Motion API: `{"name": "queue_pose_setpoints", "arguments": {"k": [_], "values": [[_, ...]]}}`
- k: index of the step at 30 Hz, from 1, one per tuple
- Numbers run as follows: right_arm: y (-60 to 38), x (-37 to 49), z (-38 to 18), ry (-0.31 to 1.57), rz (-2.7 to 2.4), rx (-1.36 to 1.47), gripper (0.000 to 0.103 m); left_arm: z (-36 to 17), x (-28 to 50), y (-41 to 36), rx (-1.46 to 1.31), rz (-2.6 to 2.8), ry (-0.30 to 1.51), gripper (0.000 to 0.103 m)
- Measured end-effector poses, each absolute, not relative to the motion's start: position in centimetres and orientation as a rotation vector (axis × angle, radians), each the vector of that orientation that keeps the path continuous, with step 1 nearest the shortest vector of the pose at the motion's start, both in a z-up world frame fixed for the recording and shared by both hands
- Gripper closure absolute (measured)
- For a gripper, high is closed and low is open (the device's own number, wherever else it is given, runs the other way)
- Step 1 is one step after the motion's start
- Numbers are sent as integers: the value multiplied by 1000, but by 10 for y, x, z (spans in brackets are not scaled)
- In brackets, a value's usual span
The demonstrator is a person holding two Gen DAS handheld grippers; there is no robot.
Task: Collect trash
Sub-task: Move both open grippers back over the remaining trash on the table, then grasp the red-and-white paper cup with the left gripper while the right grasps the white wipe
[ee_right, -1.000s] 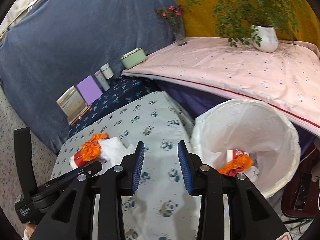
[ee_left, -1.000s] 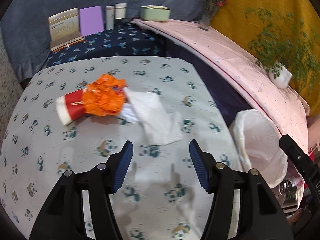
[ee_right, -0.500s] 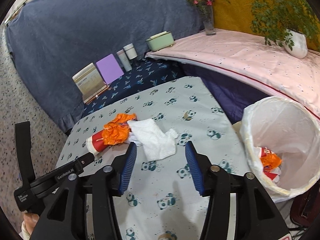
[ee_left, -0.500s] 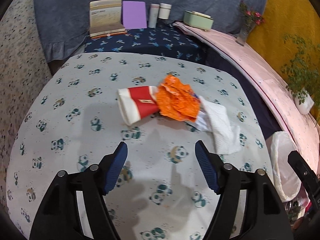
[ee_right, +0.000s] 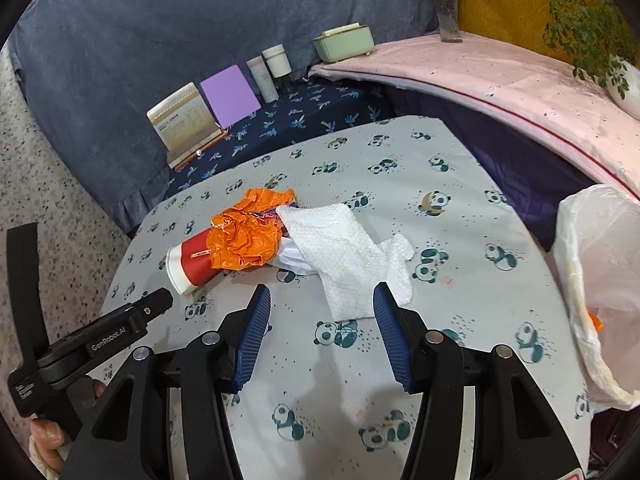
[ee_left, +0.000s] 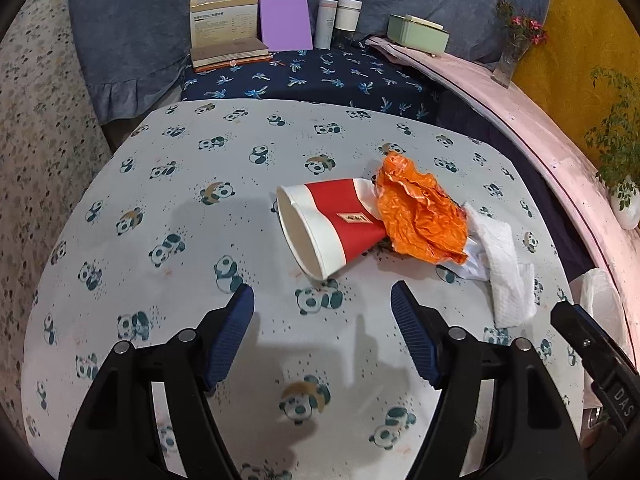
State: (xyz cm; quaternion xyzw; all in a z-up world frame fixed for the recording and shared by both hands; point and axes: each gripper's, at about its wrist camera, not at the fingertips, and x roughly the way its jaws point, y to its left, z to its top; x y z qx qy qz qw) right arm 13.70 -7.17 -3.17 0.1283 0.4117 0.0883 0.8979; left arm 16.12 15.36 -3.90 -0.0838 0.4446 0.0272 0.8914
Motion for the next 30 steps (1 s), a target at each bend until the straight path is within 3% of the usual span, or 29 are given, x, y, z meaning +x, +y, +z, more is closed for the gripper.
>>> {"name": "queue_pose_setpoints", "arguments": {"k": [8,11,14,17,19,22,26,30], "values": [[-63,169,-58,900,166,262,51,-60,192,152,-140,27,957,36],[-62,178,-67,916,155,258,51,-65,201,150,-141,8,966,41],[-61,184,-74,929,144,256,51,-69,209,146,-132,-17,980,52],[-61,186,-79,937,140,256,51,-73,213,143,-134,-37,1001,74],[-60,186,-80,940,137,249,53,-73,213,142,-139,-44,1007,83],[-63,184,-80,945,148,261,72,-69,207,140,-131,-47,991,91],[-68,176,-73,935,157,277,95,-59,195,138,-137,-45,970,93],[-73,160,-57,893,160,281,98,-45,180,136,-149,-43,947,96]]}}
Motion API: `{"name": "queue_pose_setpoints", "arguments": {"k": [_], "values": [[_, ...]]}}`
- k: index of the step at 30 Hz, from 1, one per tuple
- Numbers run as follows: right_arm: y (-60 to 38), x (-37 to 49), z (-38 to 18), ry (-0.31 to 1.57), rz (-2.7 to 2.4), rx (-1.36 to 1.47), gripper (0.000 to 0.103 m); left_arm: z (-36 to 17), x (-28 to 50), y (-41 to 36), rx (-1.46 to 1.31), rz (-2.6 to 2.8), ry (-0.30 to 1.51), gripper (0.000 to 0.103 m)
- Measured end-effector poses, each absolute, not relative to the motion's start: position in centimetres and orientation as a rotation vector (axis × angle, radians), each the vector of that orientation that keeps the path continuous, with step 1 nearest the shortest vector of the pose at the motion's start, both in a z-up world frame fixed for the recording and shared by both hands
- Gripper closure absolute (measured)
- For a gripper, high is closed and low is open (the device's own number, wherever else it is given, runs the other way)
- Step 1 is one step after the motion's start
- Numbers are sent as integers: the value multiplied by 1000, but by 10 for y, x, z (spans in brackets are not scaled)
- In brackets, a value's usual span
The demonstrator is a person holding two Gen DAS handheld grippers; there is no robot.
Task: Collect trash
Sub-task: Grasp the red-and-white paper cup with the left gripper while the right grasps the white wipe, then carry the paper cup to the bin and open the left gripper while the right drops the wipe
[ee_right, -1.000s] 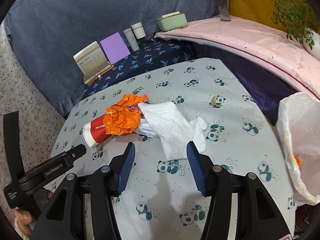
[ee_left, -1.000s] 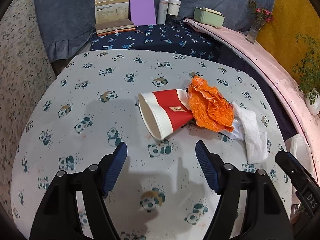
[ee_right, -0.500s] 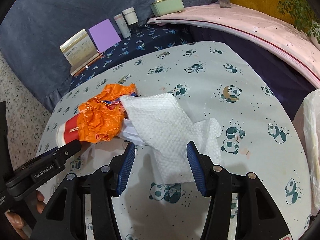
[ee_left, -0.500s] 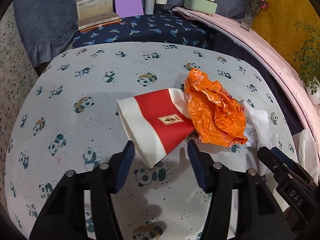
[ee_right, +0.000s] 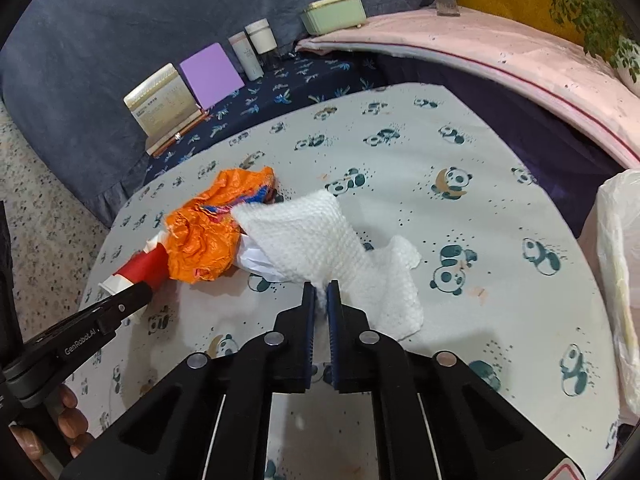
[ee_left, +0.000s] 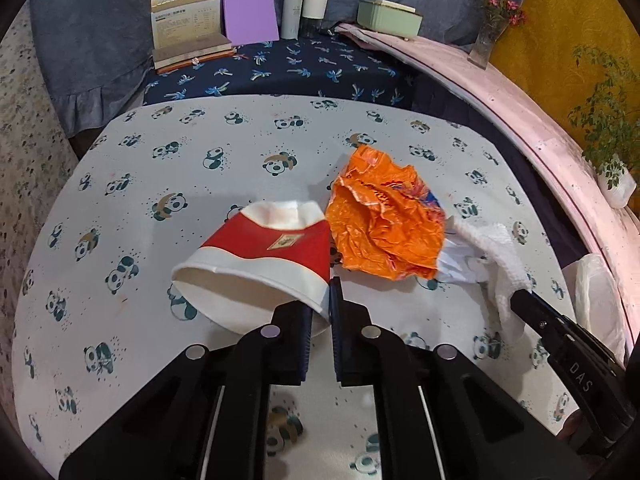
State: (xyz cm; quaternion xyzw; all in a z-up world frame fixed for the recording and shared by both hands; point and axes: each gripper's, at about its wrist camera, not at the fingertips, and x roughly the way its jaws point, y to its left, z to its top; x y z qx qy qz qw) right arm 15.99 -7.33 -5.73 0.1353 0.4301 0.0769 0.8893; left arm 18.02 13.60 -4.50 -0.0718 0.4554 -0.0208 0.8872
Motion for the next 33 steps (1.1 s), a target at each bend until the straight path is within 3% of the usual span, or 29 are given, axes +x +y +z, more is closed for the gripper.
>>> {"name": "queue_pose_setpoints", "arguments": {"k": [14,33], "values": [[-107,103,0,767,155,313,98,-1,119,98,-124,-118,880,97],[-191,51,21,675,38,399,98,29,83,-17,21,-306,828,97]]}}
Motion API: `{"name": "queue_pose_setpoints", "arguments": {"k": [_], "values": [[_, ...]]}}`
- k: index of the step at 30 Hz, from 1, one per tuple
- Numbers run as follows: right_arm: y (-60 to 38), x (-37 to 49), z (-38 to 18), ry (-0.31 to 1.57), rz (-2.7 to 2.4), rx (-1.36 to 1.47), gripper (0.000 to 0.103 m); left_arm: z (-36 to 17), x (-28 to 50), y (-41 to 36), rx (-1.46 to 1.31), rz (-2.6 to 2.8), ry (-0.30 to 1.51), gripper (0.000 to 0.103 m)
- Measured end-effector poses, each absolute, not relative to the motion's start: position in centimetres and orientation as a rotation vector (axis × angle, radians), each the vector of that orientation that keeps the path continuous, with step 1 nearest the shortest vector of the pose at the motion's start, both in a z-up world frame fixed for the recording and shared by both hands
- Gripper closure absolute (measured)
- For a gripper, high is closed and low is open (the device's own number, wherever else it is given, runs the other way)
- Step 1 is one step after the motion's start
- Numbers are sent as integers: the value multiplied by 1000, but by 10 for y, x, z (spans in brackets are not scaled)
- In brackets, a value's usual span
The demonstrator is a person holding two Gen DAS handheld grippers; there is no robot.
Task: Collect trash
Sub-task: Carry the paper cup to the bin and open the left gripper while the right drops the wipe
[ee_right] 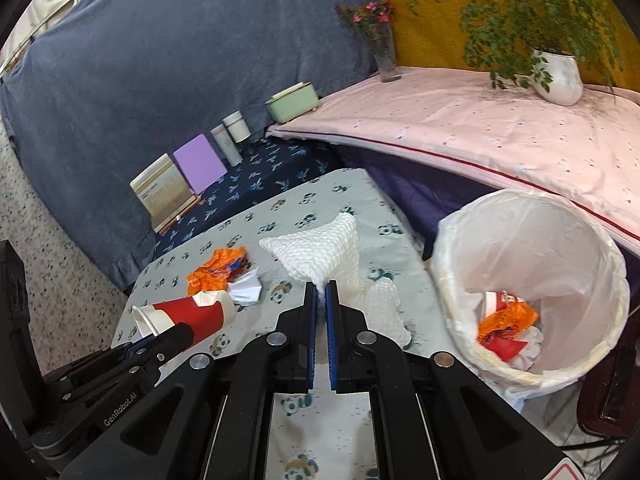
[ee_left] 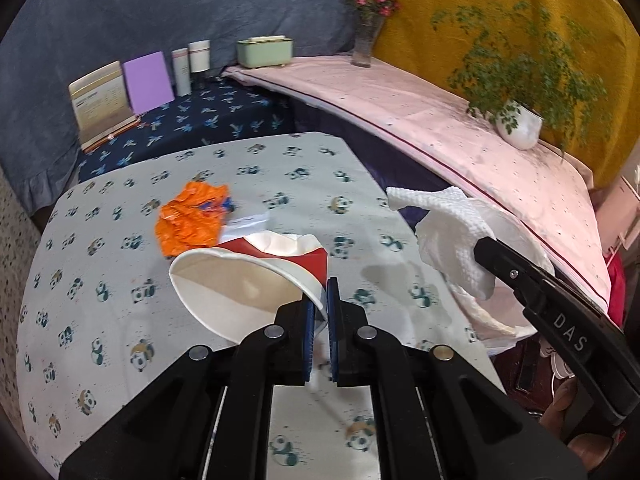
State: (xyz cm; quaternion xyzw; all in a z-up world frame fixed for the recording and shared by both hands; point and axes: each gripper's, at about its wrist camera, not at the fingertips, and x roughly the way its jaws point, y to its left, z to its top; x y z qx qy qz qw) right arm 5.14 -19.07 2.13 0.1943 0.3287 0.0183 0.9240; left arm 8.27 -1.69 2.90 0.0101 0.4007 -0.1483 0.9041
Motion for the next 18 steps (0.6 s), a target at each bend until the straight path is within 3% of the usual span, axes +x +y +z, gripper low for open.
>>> {"name": "queue_pose_setpoints", "arguments": {"k": [18], "values": [[-294,17,7,638,-143,503,98,27,71,-129,147,-490,831,97]]}}
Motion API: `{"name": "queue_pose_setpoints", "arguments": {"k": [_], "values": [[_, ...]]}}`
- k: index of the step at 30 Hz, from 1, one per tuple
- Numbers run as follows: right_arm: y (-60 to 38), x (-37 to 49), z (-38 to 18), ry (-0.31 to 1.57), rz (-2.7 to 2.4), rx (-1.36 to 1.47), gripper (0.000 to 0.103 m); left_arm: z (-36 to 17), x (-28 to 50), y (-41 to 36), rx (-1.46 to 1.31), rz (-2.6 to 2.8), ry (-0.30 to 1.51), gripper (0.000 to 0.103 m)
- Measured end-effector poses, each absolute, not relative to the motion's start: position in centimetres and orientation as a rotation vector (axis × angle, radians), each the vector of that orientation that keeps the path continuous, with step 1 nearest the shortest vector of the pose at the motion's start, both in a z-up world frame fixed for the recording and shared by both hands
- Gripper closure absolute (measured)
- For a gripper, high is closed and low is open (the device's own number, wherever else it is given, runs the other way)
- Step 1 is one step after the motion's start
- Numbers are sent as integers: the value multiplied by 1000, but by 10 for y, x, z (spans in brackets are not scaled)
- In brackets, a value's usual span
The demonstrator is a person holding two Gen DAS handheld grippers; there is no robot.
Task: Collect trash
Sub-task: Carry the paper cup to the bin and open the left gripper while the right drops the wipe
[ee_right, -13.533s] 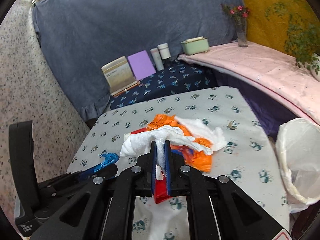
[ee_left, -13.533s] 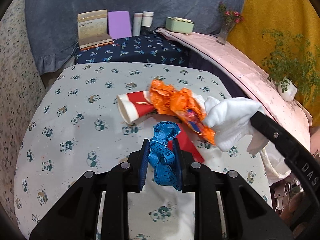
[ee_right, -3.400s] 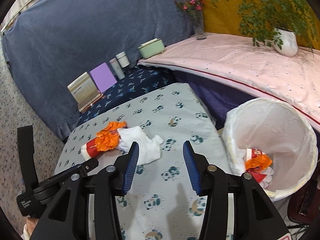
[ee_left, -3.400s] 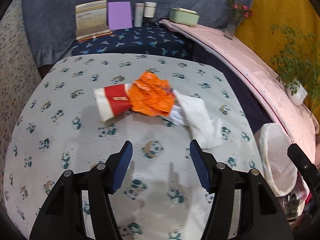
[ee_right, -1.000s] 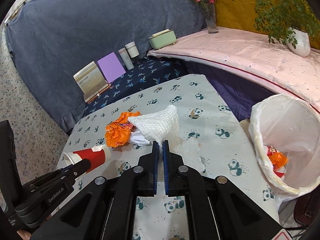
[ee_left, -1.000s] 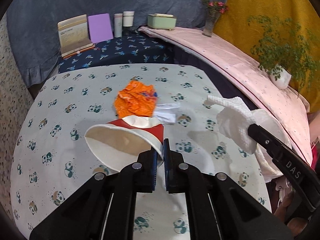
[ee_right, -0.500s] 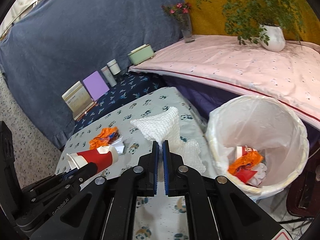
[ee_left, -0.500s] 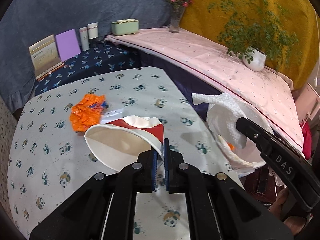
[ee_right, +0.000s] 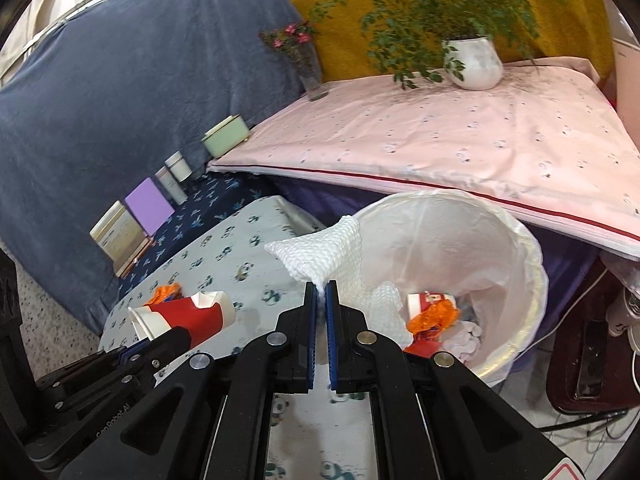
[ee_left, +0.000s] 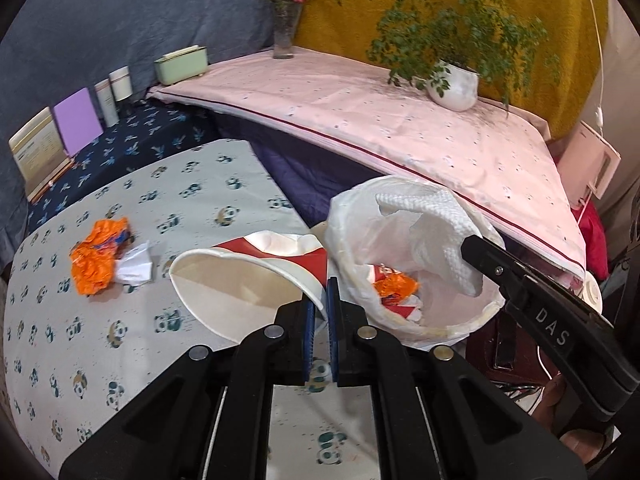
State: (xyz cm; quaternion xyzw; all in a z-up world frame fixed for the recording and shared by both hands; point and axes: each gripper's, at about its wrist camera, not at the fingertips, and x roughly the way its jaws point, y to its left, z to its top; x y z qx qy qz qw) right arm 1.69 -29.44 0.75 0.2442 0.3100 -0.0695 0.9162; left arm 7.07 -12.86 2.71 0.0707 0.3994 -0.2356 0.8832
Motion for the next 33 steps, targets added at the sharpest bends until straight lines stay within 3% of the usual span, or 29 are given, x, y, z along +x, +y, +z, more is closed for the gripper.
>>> {"name": "queue_pose_setpoints", "arguments": {"k": [27,29,31,33], "values": [[-385,-9,-21,625,-302,603,98,8,86,-248,181,-727,895,95],[-387,-6,-22,627,-301,604,98,8,88,-249,173,-726,889,90],[-387,-4,-24,630,-298,605,98,7,89,-248,175,-709,887,72],[-386,-2,-25,632,-295,603,98,7,91,-245,172,-692,880,68]]}}
